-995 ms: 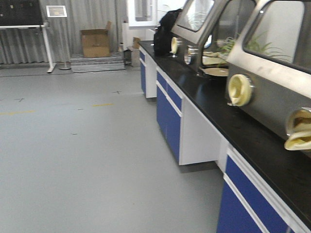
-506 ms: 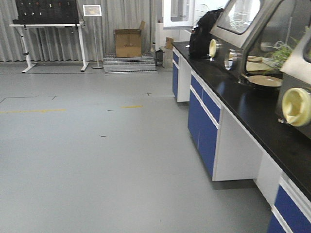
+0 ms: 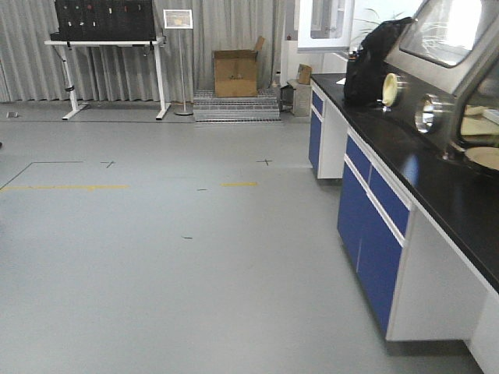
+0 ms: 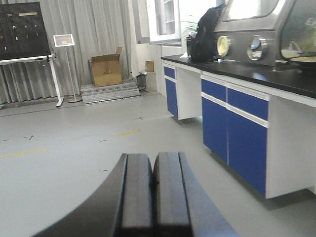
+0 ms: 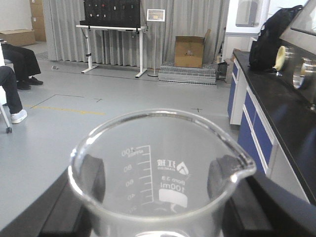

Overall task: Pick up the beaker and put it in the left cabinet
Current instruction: 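Drive the base away from the bench while holding the beaker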

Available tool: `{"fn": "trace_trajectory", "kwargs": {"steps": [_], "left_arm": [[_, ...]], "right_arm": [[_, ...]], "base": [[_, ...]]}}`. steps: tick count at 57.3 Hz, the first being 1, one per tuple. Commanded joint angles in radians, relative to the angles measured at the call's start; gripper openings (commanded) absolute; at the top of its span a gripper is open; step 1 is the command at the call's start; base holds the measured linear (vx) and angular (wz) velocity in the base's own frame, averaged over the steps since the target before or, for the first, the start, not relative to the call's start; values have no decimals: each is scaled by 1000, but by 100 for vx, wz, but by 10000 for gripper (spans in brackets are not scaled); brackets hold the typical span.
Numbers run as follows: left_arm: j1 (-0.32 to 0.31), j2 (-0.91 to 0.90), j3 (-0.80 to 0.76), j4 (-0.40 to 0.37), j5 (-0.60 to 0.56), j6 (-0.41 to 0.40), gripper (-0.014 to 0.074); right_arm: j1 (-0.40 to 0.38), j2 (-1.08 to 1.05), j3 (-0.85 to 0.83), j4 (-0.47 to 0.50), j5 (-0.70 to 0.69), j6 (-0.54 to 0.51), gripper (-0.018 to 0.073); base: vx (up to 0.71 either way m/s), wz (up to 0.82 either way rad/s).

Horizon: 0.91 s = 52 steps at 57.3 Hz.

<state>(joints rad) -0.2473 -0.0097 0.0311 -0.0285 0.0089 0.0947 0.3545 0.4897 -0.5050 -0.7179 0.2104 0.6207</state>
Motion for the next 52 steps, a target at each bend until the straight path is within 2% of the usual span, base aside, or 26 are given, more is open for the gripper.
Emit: {"fn": "trace_trajectory", "kwargs": {"steps": [1,52], "left_arm": [[-6,-18,16,-8,-83,-3,1],[-6,-18,16,-8,-83,-3,1]], "right_arm": [[-3,1,-31,-22,-65,-5,-6],[-3,1,-31,-22,-64,-5,-6]], "base": [[61,11],[65,9]]}}
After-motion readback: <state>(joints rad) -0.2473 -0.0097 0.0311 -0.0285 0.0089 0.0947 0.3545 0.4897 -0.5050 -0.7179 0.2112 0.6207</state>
